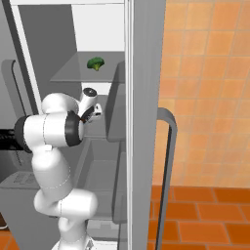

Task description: Place one broccoli and one chicken drumstick in each tupperware on the nearby counter, to pack two identical lunches.

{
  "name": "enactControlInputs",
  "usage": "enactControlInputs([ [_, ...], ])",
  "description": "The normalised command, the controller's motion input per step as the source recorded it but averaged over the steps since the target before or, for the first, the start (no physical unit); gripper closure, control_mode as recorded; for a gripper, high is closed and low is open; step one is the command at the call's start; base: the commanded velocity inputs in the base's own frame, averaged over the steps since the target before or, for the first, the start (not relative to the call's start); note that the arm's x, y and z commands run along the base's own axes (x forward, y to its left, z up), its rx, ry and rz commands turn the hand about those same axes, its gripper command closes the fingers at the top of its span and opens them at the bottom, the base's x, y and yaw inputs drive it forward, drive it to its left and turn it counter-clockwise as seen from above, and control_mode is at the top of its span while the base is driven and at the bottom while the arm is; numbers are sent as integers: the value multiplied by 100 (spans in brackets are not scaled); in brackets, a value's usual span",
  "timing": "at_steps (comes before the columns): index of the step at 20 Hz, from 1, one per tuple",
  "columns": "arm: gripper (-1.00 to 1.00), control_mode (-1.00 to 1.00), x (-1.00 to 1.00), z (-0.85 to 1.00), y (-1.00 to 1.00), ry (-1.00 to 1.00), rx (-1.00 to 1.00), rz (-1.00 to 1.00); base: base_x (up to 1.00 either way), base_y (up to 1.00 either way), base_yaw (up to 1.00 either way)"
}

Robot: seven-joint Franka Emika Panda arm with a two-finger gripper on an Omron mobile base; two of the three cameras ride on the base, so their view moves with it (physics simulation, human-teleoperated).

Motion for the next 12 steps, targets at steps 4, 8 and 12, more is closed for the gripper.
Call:
enactControlInputs([
  [4, 100, -100, 4, -18, 0, 0, 0, 0, 0, 0, 0],
  [8, 100, -100, -12, -2, -1, -1, 0, 0, 0, 0, 0],
  [12, 100, -100, -100, 0, -22, -6, 1, -10, 0, 0, 0],
])
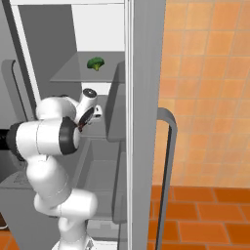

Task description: Place one broccoli and one chicken drumstick in each tupperware on the nearby counter, to pack two identical lunches.

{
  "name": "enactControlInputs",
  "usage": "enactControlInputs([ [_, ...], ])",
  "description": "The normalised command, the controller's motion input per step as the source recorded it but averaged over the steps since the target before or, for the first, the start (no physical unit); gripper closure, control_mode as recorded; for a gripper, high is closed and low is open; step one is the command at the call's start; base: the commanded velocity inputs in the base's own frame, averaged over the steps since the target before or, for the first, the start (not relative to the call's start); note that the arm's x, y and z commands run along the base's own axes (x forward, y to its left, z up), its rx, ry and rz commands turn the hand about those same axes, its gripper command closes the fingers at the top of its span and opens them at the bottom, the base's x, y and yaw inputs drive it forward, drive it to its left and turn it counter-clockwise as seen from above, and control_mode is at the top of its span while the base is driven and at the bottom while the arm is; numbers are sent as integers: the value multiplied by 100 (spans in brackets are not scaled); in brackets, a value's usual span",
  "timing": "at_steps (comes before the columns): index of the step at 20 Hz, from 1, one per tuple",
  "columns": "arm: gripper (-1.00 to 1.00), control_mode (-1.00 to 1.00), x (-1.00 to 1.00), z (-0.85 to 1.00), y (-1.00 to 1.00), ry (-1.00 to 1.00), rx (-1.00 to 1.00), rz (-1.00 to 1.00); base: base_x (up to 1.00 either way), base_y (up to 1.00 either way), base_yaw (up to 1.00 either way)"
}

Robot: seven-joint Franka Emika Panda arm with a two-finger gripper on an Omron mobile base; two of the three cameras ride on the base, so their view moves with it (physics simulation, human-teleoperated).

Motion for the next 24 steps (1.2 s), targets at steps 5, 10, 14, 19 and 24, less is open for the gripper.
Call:
enactControlInputs([
  [5, 100, -100, -100, 49, -66, -2, 6, -39, 0, 0, 0],
  [10, 100, -100, -99, 100, -56, 9, 8, -49, 0, 0, 0],
  [14, 100, -100, -100, 87, -27, 19, 9, -40, 0, 0, 0],
  [19, 100, 100, -60, 33, -3, 8, 2, -18, -40, -1, -8],
  [24, 100, 100, 0, 0, 0, 0, 0, 0, -99, 73, 30],
])
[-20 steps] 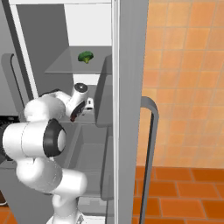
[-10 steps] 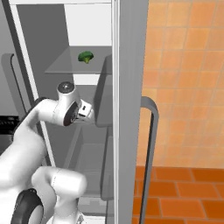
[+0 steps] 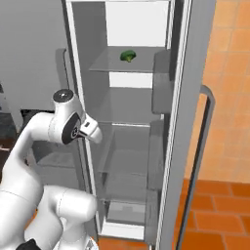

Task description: Place one broccoli and one chicken drumstick in each tupperware on the nearby counter, to pack two identical lunches.

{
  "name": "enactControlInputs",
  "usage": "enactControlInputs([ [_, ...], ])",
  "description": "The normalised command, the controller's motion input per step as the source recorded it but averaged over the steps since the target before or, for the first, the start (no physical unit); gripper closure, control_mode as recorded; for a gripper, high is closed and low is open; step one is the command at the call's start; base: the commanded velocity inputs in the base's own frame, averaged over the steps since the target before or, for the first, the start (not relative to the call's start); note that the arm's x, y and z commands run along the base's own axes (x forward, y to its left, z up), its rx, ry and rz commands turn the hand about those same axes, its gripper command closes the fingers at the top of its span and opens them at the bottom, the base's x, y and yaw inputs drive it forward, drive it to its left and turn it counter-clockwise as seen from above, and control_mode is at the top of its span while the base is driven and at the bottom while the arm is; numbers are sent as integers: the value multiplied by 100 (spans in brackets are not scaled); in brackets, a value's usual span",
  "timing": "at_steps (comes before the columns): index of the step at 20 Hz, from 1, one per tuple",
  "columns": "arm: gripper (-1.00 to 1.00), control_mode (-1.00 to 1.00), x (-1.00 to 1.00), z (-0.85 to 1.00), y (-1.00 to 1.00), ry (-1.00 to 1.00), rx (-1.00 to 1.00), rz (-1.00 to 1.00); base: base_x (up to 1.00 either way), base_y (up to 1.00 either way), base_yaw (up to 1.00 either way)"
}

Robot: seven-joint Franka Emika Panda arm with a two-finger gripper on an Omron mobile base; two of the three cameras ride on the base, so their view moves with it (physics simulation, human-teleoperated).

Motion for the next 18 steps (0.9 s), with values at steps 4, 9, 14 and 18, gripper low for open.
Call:
enactControlInputs([
  [4, 100, 100, 0, 0, 0, 0, 0, 0, -35, 99, 75],
  [9, 100, 100, 0, 0, 0, 0, 0, 0, -8, 100, 64],
  [14, 100, 100, 0, 0, 0, 0, 0, 0, 89, 100, 2],
  [18, 100, 100, 0, 0, 0, 0, 0, 0, 100, 100, -23],
])
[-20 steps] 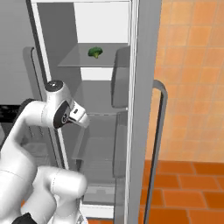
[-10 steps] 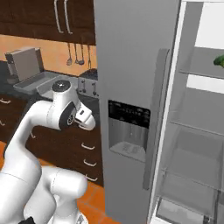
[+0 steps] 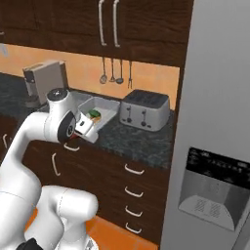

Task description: Place one broccoli and one chicken drumstick in each tupperware on the nearby counter, to pack two identical lunches.

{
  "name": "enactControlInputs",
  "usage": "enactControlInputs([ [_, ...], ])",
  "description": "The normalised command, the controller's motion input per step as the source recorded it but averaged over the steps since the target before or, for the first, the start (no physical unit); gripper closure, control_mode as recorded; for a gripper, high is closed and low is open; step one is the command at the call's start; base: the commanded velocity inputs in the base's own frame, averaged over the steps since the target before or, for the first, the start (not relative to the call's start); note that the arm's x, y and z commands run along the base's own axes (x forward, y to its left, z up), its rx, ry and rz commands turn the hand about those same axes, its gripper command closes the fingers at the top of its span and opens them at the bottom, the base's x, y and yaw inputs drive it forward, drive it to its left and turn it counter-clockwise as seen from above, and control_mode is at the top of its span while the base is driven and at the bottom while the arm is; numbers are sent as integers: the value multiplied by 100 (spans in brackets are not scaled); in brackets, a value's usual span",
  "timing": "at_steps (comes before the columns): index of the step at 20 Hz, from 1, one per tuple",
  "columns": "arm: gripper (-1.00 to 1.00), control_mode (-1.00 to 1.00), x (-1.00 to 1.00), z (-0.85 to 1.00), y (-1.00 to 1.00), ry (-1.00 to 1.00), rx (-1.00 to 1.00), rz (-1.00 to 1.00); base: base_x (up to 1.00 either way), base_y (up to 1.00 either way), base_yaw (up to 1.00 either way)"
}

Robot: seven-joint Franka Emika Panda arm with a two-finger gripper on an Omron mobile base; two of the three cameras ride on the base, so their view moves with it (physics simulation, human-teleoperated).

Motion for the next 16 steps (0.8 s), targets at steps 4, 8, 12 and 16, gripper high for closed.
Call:
enactControlInputs([
  [4, 100, 100, 0, 0, 0, 0, 0, 0, 84, 100, -24],
  [8, 100, 100, 0, 0, 0, 0, 0, 0, 46, 100, -37],
  [12, 100, 100, 0, 0, 0, 0, 0, 0, 51, 100, -44],
  [16, 100, 100, 0, 0, 0, 0, 0, 0, 90, 87, -42],
])
